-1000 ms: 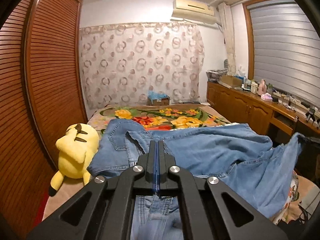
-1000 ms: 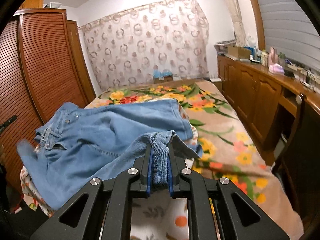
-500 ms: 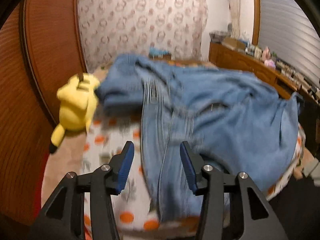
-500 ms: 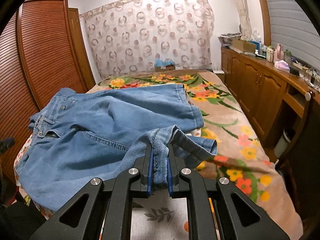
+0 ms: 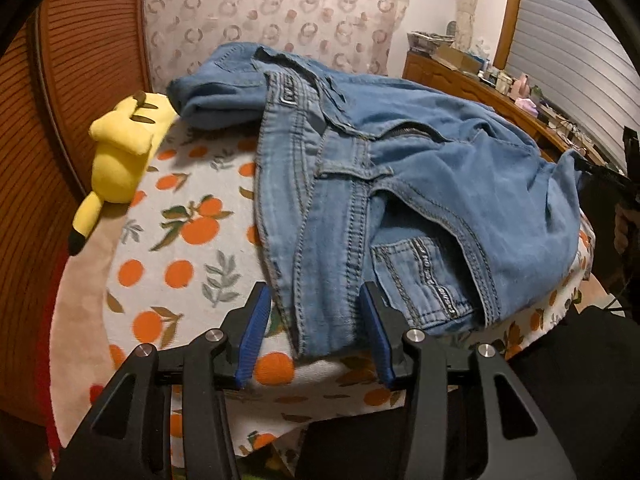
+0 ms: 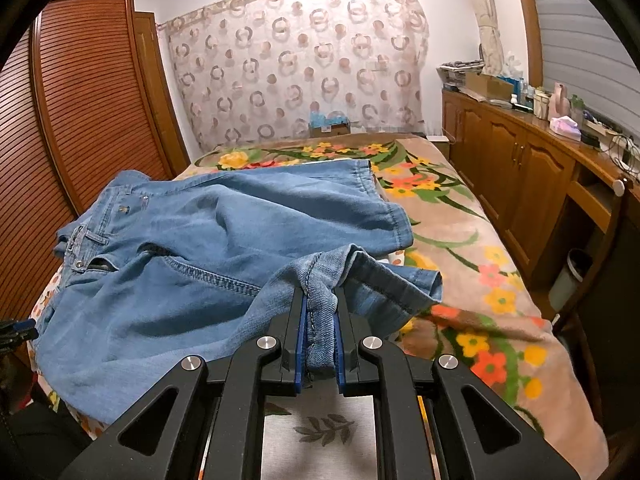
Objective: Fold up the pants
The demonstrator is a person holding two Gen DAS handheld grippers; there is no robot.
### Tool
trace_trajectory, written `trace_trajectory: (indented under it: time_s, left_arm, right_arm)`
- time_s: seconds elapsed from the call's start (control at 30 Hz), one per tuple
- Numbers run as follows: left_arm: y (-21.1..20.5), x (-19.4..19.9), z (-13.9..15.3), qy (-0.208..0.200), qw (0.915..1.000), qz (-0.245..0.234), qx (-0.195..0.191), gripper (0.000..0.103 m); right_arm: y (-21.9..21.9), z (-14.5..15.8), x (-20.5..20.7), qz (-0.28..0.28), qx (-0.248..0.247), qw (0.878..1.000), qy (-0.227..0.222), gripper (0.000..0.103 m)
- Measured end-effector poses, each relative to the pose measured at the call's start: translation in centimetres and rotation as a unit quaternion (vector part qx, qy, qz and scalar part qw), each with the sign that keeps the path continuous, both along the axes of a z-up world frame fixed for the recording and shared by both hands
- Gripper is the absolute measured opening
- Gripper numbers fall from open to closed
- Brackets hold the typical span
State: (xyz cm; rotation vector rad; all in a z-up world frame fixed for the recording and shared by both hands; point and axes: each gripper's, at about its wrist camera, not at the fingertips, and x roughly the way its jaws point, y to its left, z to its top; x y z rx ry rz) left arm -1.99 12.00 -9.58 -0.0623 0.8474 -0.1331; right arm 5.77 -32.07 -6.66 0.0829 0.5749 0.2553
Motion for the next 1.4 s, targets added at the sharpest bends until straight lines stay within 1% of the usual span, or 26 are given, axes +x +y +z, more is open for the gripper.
trace_trajectory:
  time_s: [0.07, 0.1, 0.13, 0.17, 0.2, 0.23, 0.27, 0.3, 0.37, 0.47, 0.6, 0.73, 0.83, 0.93, 1.03, 1.17, 1.27, 1.4]
  left_arm:
    - [-0.3, 0.0, -0.3, 0.002, 1.0, -0.004, 0.004, 0.046]
    - [-0.4, -0.1, -0.3, 0.0, 1.0, -0.004, 0.006, 0.044]
    - [-0.4, -0.1, -0.3, -0.002, 1.0, -0.007, 0.003, 0.037]
    - [-0.3, 0.0, -0.3, -0.001, 1.0, -0.007, -0.002, 0.035]
    - [-0.3, 0.0, -0.3, 0.0, 1.0, -0.007, -0.005, 0.025]
    - [-0.5, 0.0, -0.1, 0.0, 0.9999, -0.01, -0.002, 0.019]
    - [-0.7, -0.1, 0.0, -0.001, 0.9999, -0.01, 0.007, 0.018]
    - [-0.9, -0.1, 0.2, -0.003, 0.9999, -0.006, 0.014, 0.013]
    - [-0.8, -0.1, 1.0, -0.016, 0.9997, 0.006, 0.018, 0.009]
    - [-0.6, 0.0, 3.1, -0.047, 0.9986, 0.015, 0.02, 0.008]
    - [-0.9, 0.6, 6.2, -0.087, 0.9956, 0.009, 0.033, 0.008]
    - [-1.2, 2.3, 9.2, -0.13, 0.9908, 0.009, 0.036, 0.008]
    - [-1.3, 4.0, 10.9, -0.152, 0.9878, 0.01, 0.035, 0.008]
    - [-1.2, 6.0, 12.0, -0.164, 0.9858, 0.01, 0.036, 0.008]
    - [-1.1, 8.0, 12.5, -0.17, 0.9848, 0.011, 0.033, 0.008]
    - [-1.0, 9.9, 12.5, -0.166, 0.9857, 0.011, 0.027, 0.008]
    - [-0.9, 11.6, 12.3, -0.163, 0.9862, 0.013, 0.03, 0.008]
    - [-0.9, 13.8, 12.4, -0.16, 0.9865, 0.015, 0.03, 0.008]
  right_arm:
    - [-0.2, -0.1, 0.0, 0.0, -0.001, 1.0, 0.0, 0.011]
    - [-0.4, -0.1, 0.0, 0.0, -0.001, 1.0, 0.001, 0.011]
    - [-0.4, -0.1, 0.1, 0.0, -0.001, 1.0, 0.002, 0.011]
    - [-0.4, -0.1, 0.1, -0.001, -0.001, 1.0, 0.002, 0.011]
    - [-0.5, -0.1, 0.1, 0.0, -0.001, 1.0, 0.002, 0.011]
    - [-0.5, -0.1, 0.1, -0.001, -0.001, 1.0, 0.002, 0.011]
    - [-0.5, -0.1, 0.1, 0.0, -0.001, 1.0, 0.002, 0.011]
    - [-0.5, -0.1, 0.1, 0.0, -0.001, 1.0, 0.002, 0.011]
    - [-0.5, -0.1, 0.1, 0.0, -0.001, 1.0, 0.002, 0.011]
    - [-0.5, 0.3, 0.1, 0.001, 0.0, 1.0, -0.003, 0.011]
    - [-0.8, 1.1, -0.2, 0.0, 0.0, 1.0, -0.016, 0.011]
    - [-1.3, 2.2, -0.2, -0.005, -0.004, 1.0, -0.03, 0.011]
    - [-1.3, 2.9, -0.1, -0.01, -0.009, 0.999, -0.041, 0.011]
    - [-1.3, 3.6, 0.4, -0.015, -0.015, 0.999, -0.048, 0.011]
    - [-1.0, 3.7, 1.1, -0.018, -0.02, 0.998, -0.051, 0.011]
    - [-0.4, 2.9, 2.3, -0.016, -0.023, 0.999, -0.044, 0.011]
    - [-0.2, 2.3, 3.8, -0.015, -0.022, 0.999, -0.034, 0.011]
    - [-0.2, 2.6, 5.7, -0.017, -0.015, 0.999, -0.032, 0.011]
